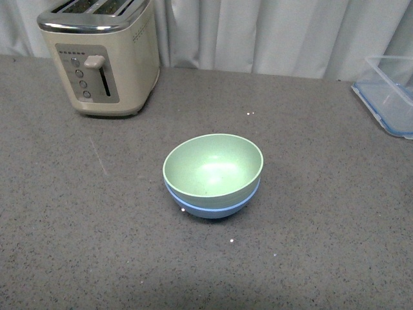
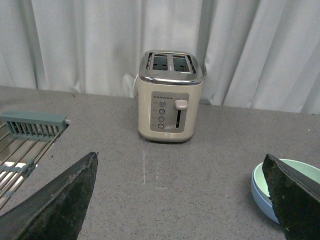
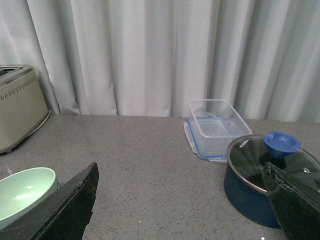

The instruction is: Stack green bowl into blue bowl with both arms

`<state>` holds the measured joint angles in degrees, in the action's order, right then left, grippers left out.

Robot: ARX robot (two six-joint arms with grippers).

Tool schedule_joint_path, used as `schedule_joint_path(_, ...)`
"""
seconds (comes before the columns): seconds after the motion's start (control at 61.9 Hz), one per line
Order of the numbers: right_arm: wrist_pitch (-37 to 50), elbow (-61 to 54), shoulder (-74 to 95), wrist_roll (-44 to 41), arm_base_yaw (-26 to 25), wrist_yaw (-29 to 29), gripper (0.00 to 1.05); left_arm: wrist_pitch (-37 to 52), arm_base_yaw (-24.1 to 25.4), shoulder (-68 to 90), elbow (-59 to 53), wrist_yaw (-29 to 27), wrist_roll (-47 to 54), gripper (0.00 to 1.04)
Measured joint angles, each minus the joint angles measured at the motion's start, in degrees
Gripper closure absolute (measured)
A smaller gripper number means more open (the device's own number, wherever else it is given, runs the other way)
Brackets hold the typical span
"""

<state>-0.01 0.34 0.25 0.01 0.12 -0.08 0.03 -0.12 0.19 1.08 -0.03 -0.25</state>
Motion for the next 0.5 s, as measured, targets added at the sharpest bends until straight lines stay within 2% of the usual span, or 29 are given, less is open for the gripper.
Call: schedule_joint_path(0.501, 0.0, 0.0, 0.0, 0.0, 0.0, 0.0, 0.09, 0.0, 0.0, 0.0, 0.0, 0.0, 0.0, 0.06)
